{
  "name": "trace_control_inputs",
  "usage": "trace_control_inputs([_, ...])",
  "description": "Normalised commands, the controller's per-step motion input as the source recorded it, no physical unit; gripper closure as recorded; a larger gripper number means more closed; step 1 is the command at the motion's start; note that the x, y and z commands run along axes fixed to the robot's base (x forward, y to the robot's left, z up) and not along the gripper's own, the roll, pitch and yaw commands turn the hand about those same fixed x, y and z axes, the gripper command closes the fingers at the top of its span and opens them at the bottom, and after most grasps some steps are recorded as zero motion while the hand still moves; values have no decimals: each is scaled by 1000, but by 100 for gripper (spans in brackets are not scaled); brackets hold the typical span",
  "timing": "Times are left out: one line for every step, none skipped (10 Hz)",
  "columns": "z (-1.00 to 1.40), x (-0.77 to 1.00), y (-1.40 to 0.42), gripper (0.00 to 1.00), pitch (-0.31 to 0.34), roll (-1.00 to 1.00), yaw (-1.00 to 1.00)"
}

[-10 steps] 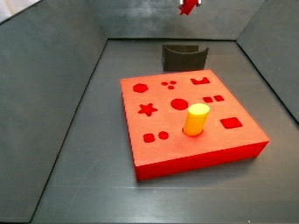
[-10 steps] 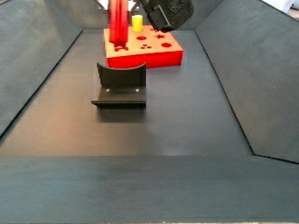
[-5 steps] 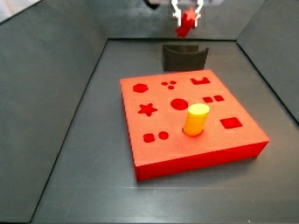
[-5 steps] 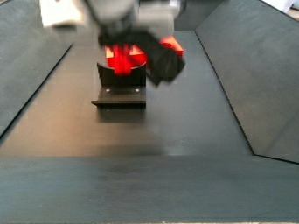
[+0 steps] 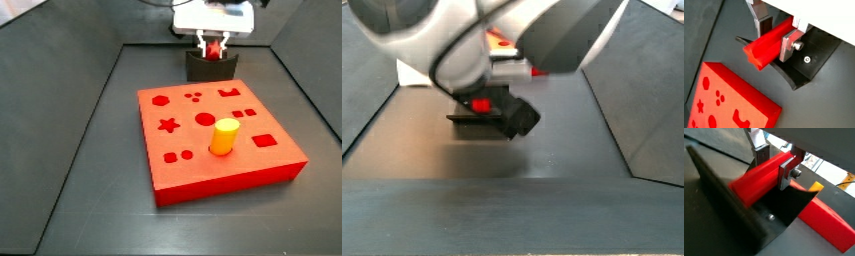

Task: Pick up the star object. Move up. Place the star object on the fixture. Regrasp the star object. Move to above the board. Insert the star object.
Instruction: Place the star object on the fixture, then regrasp the star object.

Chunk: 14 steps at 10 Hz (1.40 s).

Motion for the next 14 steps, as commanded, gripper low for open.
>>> trace_control_inputs([-234,83,57,100,-68,-147,-132])
trace_control_inputs([-179,54,48,100,-79,-122,-92])
trace_control_inputs([-176,55,41,100,-81,-118,-62])
trace_control_inputs([-174,56,38,100,-80,-118,-41])
trace_control_inputs([0,0,0,0,0,0,0])
trace_control_inputs([1000,0,0,0,-8,-23,67])
trace_control_inputs([1000,-6,1,0,-4,-22,67])
trace_control_inputs([1000,-26,4,0,9,-14,65])
trace_control_inputs([1000,-34,4,0,18,-1,58])
trace_control_inputs([1000,-42,4,0,37,9,47])
trace_control_inputs([905,-42,8,0,53,11,33])
trace_control_inputs([778,-38,7,0,62,13,26])
trace_control_inputs([463,-27,9,0,81,24,6])
trace_control_inputs([273,-24,9,0,89,31,-8])
